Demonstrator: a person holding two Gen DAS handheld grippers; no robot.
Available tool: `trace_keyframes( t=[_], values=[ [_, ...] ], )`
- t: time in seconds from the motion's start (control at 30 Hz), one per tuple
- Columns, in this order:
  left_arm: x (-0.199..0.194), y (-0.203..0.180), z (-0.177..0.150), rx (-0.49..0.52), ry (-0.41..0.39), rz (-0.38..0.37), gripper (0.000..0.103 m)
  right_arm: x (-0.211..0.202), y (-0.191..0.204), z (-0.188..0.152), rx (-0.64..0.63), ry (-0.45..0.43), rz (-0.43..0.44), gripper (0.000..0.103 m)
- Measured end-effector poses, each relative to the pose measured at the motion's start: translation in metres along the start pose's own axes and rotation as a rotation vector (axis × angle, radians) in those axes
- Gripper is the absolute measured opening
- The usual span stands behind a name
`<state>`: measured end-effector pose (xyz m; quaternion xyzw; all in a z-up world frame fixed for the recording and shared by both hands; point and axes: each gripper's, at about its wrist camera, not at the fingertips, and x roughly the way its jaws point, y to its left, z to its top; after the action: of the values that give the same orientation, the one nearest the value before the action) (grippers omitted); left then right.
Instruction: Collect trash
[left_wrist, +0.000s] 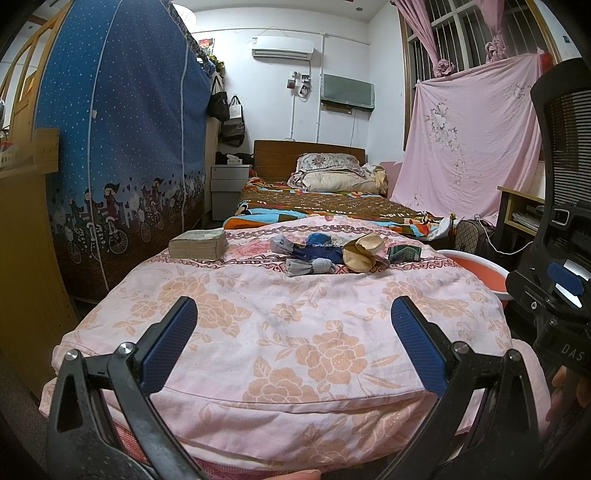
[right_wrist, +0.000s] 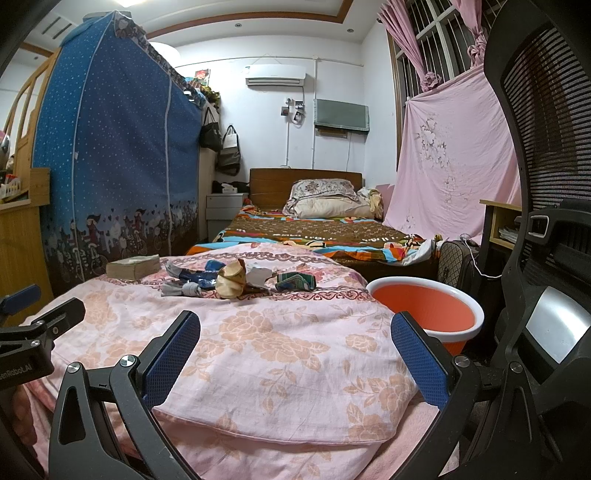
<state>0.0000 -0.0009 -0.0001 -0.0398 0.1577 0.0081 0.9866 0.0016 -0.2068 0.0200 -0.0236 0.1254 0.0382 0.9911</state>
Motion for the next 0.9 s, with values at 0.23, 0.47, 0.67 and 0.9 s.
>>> trace_keyframes(
  t=[0.23, 0.47, 0.67, 0.9],
  values=[
    [0.000, 0.000, 0.000, 0.000, 0.001, 0.000, 0.091, 0.001, 0.000, 0.000, 0.000, 0.001, 0.002, 0.103],
    [-0.001, -0.002, 0.002, 0.000, 0.005, 0.001, 0.091, 0.001, -0.001, 0.001, 0.002, 0.006, 0.004, 0.103],
    [0.008, -0.002, -0.004, 0.010, 0.010, 0.000, 0.091, 0.010, 0.002, -0.002, 0.010, 0.020, 0.026, 0.103],
    [0.015, -0.003, 0.021, 0.048, -0.058, 0.002, 0.091, 0.024, -0.003, 0.015, -0.016, -0.002, 0.064, 0.103]
  ],
)
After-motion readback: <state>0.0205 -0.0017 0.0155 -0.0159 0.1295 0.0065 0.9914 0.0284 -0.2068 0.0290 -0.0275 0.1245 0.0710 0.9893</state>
